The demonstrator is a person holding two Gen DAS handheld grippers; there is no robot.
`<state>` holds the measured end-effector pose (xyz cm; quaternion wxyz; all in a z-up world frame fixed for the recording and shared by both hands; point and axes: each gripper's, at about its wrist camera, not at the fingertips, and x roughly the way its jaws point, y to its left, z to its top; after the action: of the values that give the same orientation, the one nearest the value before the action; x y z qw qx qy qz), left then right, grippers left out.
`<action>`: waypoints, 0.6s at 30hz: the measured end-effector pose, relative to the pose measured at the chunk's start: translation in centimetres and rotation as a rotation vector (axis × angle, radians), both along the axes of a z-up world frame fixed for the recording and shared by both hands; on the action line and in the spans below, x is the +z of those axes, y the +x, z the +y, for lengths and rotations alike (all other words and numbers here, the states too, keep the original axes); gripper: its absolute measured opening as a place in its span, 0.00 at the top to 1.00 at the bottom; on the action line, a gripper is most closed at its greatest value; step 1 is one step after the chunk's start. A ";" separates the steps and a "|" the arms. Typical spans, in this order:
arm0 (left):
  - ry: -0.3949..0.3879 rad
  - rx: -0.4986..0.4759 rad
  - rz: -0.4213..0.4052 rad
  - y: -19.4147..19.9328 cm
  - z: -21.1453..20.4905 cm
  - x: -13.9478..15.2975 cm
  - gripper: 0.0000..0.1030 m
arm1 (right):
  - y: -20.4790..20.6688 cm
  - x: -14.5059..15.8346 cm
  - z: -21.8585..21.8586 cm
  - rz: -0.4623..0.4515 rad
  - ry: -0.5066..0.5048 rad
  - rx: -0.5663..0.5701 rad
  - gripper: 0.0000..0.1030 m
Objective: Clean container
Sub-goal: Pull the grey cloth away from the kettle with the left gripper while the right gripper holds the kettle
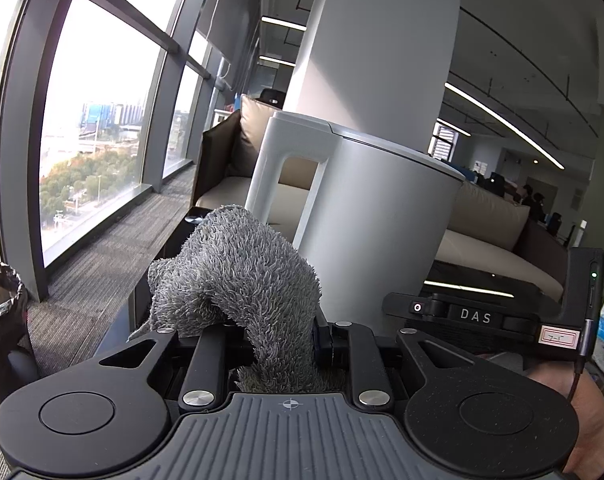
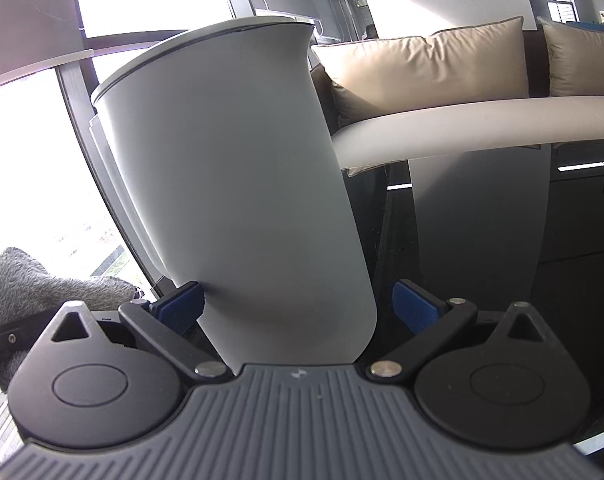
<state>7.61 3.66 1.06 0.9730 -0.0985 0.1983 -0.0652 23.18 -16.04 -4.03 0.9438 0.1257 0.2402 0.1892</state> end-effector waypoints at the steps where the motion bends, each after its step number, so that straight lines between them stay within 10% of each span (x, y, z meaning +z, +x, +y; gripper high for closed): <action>1: 0.001 0.000 0.001 0.0 -0.1 0.0 0.81 | 0.2 0.0 0.0 0.002 -0.002 -0.003 0.00; 18: -0.005 0.006 0.022 0.3 -0.2 -0.5 0.81 | 0.3 -0.7 2.8 -0.004 -0.010 -0.028 0.01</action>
<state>7.90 3.46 0.61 0.9707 -0.1024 0.2085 -0.0619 23.47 -13.25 -4.75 0.9475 0.1238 0.2373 0.1752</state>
